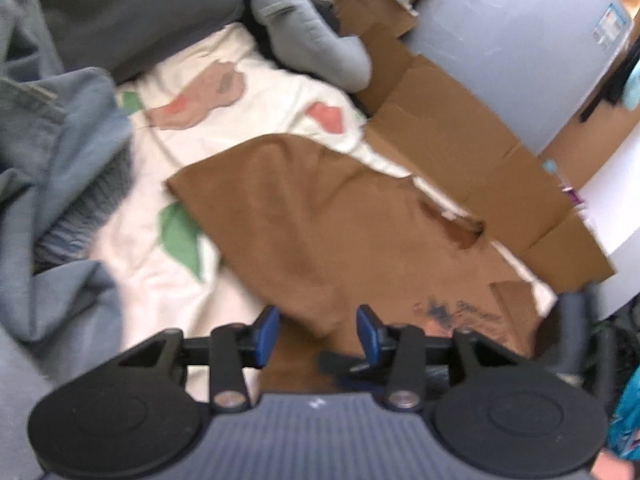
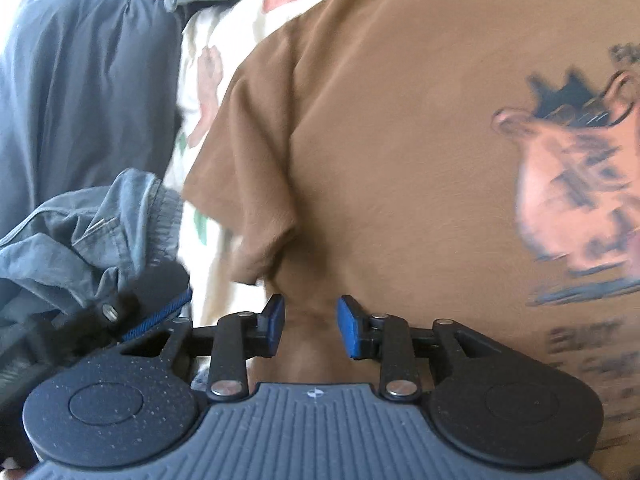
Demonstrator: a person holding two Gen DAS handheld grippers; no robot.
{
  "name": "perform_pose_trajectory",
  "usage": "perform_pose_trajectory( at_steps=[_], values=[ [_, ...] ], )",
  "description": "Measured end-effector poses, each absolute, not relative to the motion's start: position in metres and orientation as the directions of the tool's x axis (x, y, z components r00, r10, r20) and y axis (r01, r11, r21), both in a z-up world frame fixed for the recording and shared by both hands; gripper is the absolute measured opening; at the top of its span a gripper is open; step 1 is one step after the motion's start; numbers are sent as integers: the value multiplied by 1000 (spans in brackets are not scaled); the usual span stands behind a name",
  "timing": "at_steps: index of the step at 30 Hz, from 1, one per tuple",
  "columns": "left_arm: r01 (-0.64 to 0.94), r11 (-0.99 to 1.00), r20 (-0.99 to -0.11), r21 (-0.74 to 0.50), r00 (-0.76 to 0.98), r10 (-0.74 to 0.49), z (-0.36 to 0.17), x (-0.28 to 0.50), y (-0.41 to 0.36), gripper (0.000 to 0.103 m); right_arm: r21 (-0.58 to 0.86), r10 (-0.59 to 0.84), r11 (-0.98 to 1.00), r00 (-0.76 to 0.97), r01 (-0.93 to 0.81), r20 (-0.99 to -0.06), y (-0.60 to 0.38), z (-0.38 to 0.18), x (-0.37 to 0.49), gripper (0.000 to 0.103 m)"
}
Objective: Fold clothes
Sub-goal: 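Fold the pinched side edge toward the shirt center and open both grippers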
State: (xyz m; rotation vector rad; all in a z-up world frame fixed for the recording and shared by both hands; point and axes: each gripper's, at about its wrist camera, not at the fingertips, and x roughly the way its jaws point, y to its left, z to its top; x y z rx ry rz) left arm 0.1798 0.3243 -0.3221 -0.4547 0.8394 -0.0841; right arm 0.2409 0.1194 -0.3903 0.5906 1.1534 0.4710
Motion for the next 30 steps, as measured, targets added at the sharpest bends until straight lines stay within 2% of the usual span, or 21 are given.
perform_pose_trajectory(
  at_steps=[2, 5, 9, 18, 23, 30],
  values=[
    [-121, 914, -718, -387, 661, -217, -328, 182, 325, 44, 615, 595, 785, 361, -71, -718, 117, -383, 243, 40],
    [-135, 925, -740, -355, 645, -190, -338, 187, 326, 44, 562, 558, 819, 388, -117, -733, 117, -373, 248, 53],
    [-157, 927, -761, -339, 625, -173, -351, 190, 328, 37, 527, 558, 827, 396, -194, -729, 124, -358, 253, 53],
    [-191, 905, -744, -379, 645, -176, -361, 189, 328, 36, 430, 554, 831, 444, -354, -704, 153, -328, 260, 54],
    [-204, 896, -741, -395, 647, -179, -366, 183, 328, 36, 450, 611, 786, 421, -423, -671, 169, -322, 265, 53],
    [-212, 895, -748, -392, 640, -176, -372, 183, 329, 35, 378, 557, 807, 372, -453, -743, 183, -344, 272, 53]
  ],
)
